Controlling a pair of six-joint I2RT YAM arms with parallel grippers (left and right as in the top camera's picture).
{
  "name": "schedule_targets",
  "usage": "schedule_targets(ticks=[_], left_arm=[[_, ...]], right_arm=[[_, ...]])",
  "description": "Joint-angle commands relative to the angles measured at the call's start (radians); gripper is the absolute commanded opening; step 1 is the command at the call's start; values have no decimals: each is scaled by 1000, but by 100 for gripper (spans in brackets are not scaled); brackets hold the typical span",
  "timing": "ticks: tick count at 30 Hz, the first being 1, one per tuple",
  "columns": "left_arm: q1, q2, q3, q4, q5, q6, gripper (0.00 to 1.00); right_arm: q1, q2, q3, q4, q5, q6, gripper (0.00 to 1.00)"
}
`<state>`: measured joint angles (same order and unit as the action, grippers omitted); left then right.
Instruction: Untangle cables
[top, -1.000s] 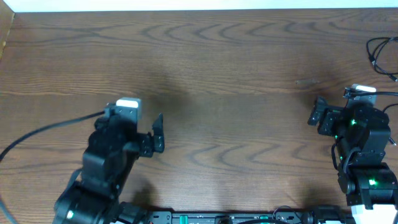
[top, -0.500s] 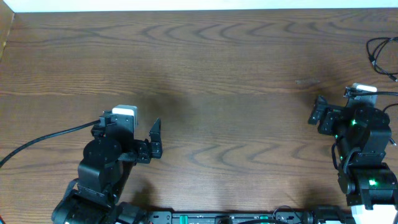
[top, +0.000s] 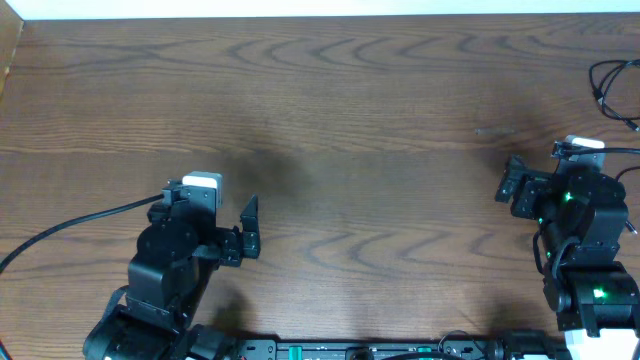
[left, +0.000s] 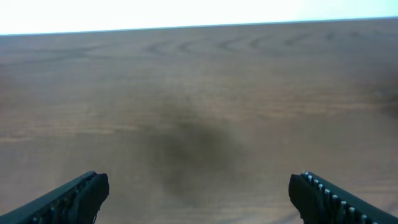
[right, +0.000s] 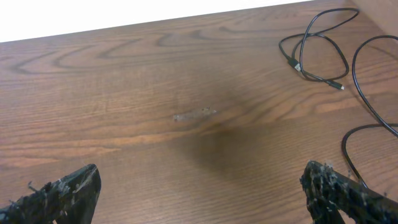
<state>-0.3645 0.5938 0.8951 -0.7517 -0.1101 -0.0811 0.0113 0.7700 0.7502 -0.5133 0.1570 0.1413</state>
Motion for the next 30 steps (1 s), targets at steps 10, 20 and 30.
schedule_targets(ticks=[10,20,30], left_arm=[[2,0,-5,-84,5,2,98],[2,0,-5,-111,5,2,98],[2,0,-5,-112,5,2,98]], right_arm=[[5,-4,2,-23,5,-4,99],[6,-2,2,-176,5,-4,99],[6,-1,2,-365,5,-4,99]])
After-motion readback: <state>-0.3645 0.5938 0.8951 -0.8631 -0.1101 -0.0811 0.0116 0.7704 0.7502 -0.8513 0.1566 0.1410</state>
